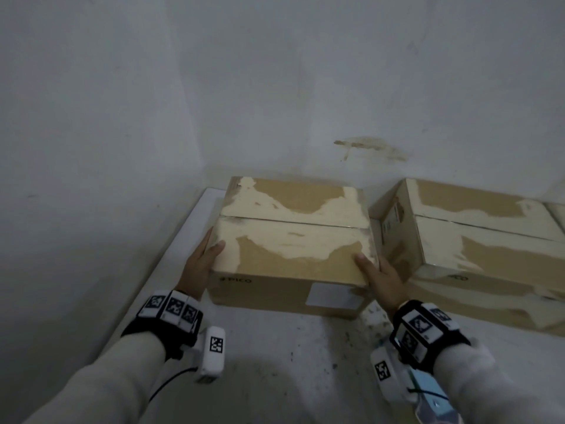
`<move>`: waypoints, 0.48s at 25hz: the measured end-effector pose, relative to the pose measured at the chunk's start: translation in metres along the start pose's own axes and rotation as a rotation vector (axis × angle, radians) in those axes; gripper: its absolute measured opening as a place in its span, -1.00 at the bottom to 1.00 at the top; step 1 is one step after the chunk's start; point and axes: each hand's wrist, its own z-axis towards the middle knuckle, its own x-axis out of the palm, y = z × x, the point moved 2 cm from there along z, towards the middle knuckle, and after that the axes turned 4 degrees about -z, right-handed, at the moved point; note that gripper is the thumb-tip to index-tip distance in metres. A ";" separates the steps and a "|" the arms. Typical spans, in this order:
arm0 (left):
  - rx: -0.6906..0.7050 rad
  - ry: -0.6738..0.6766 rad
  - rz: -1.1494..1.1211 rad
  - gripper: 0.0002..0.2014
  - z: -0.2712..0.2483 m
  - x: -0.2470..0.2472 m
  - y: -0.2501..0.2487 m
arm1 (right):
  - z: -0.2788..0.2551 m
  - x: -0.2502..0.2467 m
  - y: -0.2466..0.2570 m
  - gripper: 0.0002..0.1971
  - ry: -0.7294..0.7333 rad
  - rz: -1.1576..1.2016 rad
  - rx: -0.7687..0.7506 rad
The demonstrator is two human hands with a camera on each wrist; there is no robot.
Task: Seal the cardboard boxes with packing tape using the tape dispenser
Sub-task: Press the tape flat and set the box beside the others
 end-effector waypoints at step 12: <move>0.127 -0.091 0.147 -0.39 -0.039 -0.022 0.018 | -0.018 -0.023 -0.033 -0.28 0.051 -0.114 -0.157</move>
